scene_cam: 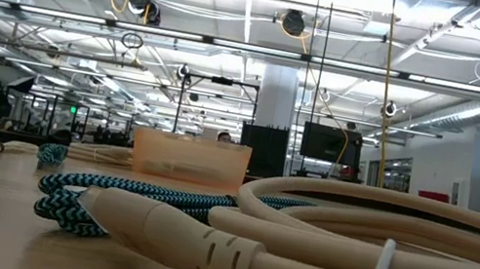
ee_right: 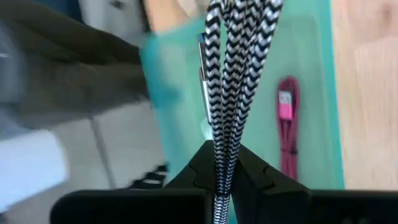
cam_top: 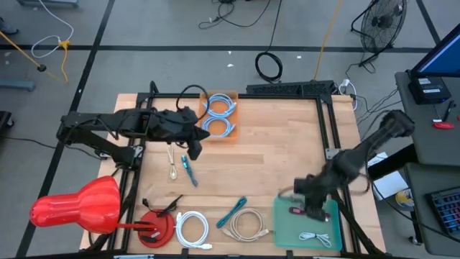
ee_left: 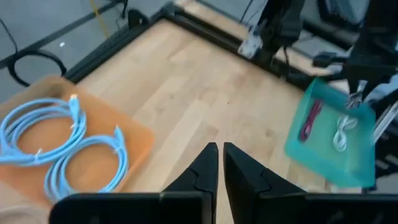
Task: Pick & Place USB Port
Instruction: Put the white patterned usb cable into the blue bin
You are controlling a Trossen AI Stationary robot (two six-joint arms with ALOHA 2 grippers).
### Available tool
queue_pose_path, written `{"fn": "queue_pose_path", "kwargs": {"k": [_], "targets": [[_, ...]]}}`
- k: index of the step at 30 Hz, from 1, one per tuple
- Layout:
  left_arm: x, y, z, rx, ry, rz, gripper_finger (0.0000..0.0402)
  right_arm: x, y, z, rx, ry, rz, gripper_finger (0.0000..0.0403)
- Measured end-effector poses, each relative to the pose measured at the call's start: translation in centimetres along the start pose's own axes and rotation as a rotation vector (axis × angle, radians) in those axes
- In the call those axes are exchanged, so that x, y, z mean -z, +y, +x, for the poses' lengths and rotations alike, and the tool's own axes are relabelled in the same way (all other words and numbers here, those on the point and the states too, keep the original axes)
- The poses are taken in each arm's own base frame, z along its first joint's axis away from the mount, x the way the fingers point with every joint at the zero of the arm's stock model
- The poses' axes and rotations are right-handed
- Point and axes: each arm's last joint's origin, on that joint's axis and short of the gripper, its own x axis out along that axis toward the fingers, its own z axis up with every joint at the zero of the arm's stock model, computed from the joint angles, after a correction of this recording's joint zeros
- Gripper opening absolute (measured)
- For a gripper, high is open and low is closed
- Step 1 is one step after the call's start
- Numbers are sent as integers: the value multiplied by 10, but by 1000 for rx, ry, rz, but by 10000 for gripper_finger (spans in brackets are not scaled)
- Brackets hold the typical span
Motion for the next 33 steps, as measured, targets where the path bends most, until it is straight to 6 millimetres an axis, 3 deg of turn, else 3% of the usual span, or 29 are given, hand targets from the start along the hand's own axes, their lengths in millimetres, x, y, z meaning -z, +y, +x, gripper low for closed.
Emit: {"fn": "queue_pose_path", "kwargs": {"k": [6, 12, 22, 33], "targets": [[2, -2, 0, 35, 34, 18, 12, 9, 8, 57, 160, 152, -12, 12], [2, 0, 0, 40, 37, 30, 11, 14, 8, 85, 236, 220, -77, 12], [2, -1, 0, 51, 43, 29, 3, 18, -1, 97, 327, 312, -235, 12], [5, -2, 0, 54, 68, 12, 12, 29, 11, 102, 270, 285, -273, 12]]}}
